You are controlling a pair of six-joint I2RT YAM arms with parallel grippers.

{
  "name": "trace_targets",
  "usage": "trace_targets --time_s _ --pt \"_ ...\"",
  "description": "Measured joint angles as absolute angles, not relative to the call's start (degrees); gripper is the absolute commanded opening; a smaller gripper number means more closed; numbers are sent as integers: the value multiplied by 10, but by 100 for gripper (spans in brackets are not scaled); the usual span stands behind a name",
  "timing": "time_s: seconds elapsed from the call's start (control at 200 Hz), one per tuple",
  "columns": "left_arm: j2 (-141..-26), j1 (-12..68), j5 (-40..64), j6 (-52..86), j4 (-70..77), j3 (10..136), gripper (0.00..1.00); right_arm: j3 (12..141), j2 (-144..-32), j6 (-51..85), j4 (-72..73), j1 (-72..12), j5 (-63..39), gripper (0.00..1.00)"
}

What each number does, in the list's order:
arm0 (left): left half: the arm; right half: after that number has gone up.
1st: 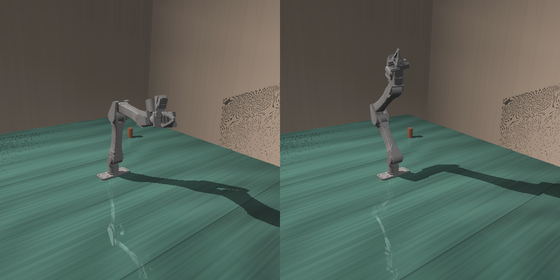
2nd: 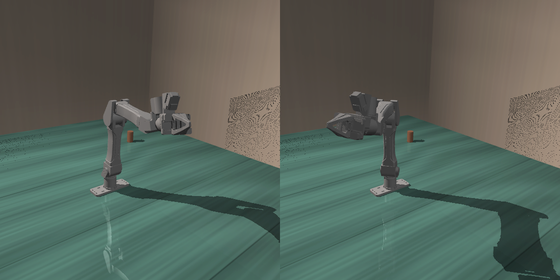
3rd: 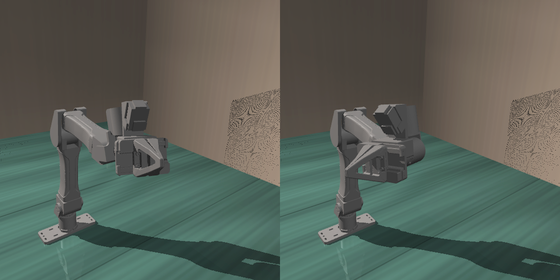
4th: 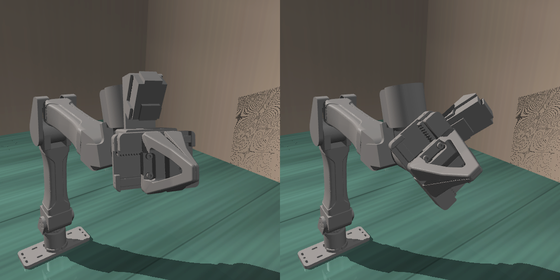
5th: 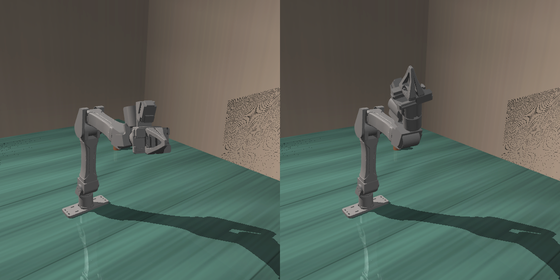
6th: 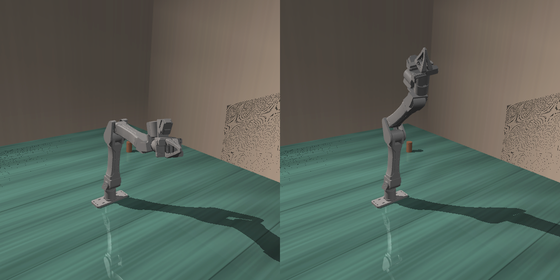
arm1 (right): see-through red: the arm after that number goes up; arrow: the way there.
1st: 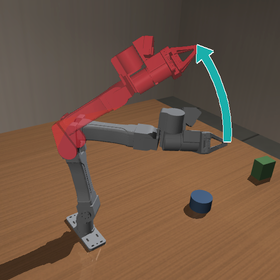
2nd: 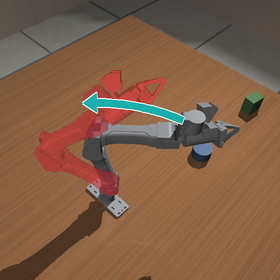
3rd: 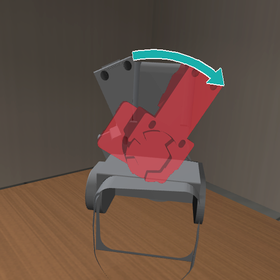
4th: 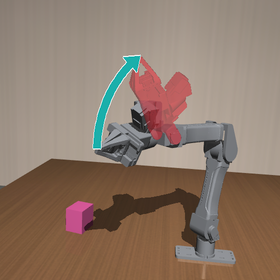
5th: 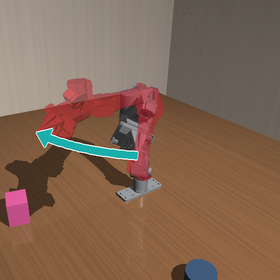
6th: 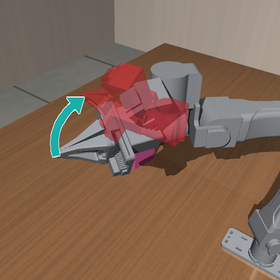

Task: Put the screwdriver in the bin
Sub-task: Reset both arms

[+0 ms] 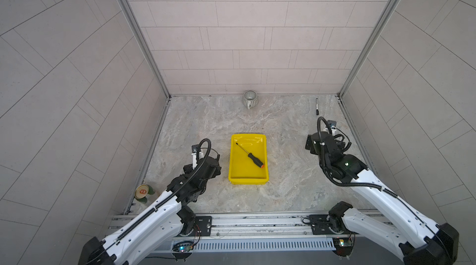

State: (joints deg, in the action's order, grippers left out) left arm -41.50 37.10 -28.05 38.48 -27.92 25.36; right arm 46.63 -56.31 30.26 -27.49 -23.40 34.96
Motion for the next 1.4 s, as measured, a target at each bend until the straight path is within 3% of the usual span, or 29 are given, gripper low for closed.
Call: trace_targets --time_s 0.12,0.35,0.55,0.711,1.161,1.401 --pt "-416 371 -279 385 -278 254 100 472 -660 251 -199 -168 353 100" --pt "-418 371 -276 385 -277 254 100 363 -814 108 50 -157 387 100" --pt "-427 371 -273 383 -274 254 100 247 -840 13 291 -156 402 95" --pt "-437 371 -272 379 -269 254 100 240 -852 -25 399 -153 397 95" --pt "-442 371 -262 380 -241 237 100 233 -879 17 477 -63 319 99" --pt "-460 371 -255 379 -229 234 100 235 -878 29 477 -61 278 99"
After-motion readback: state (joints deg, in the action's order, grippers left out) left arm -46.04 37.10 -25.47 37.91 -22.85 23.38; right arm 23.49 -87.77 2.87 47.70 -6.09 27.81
